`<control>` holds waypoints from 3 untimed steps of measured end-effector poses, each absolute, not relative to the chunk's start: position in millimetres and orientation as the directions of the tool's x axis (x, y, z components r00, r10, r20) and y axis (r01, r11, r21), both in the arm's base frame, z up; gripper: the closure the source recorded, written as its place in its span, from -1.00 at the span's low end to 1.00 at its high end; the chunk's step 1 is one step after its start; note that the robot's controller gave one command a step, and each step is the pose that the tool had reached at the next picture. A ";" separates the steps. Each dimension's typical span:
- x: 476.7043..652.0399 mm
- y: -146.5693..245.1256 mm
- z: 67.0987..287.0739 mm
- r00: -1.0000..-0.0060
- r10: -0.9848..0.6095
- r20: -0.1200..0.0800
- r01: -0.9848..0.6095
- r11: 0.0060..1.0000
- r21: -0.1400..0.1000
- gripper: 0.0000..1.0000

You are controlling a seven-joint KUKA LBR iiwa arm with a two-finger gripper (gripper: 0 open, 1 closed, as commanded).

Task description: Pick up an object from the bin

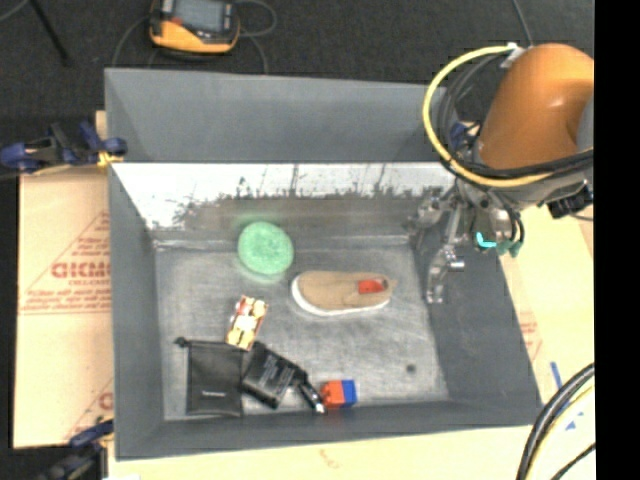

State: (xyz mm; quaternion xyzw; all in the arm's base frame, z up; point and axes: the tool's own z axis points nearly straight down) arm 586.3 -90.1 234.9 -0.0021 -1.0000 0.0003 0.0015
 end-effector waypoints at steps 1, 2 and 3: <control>587.8 -89.8 239.1 -1.000 0.002 -0.005 0.002 1.000 -0.002 -1.00; 599.7 -50.2 162.4 -0.999 -0.039 -0.009 -0.039 0.999 -0.002 -1.00; 598.5 0.5 159.7 -0.968 -0.251 -0.003 -0.251 0.968 -0.001 -1.00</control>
Offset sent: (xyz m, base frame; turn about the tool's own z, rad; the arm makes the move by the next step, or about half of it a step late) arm 0.0238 0.0882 -0.1649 -0.0897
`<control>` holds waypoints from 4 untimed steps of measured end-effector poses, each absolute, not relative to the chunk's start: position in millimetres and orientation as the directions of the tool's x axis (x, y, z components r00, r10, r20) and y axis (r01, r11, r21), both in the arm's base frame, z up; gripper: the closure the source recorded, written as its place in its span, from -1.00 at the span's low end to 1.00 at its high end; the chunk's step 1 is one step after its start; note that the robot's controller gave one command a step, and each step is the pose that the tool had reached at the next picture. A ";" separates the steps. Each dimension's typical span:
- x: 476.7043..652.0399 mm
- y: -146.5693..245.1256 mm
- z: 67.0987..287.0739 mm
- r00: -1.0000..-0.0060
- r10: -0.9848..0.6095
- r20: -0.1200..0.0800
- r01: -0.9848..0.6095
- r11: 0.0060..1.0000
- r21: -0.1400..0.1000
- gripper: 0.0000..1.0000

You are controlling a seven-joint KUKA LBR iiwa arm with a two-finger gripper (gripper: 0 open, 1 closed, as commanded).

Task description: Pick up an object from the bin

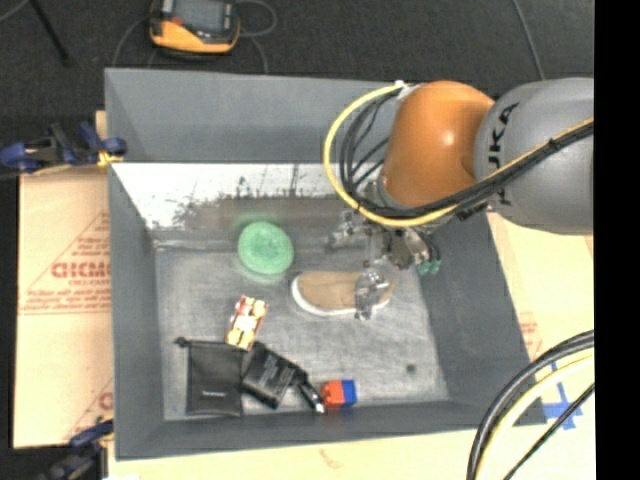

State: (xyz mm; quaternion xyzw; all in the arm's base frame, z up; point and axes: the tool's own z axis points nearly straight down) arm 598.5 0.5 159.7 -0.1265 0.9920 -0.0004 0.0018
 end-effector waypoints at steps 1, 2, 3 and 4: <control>613.6 1.0 135.3 -1.000 0.021 -0.005 0.021 1.000 0.001 -1.00; 622.4 3.1 94.6 -0.986 -0.167 -0.005 -0.167 0.986 -0.001 -1.00; 631.1 0.2 74.5 -0.987 0.158 0.002 0.158 0.987 0.001 1.00; 631.2 0.2 74.8 -0.988 0.157 0.002 0.157 0.988 0.001 1.00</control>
Offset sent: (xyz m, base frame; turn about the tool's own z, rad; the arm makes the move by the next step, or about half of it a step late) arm 0.0273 0.0043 -0.0897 -0.0224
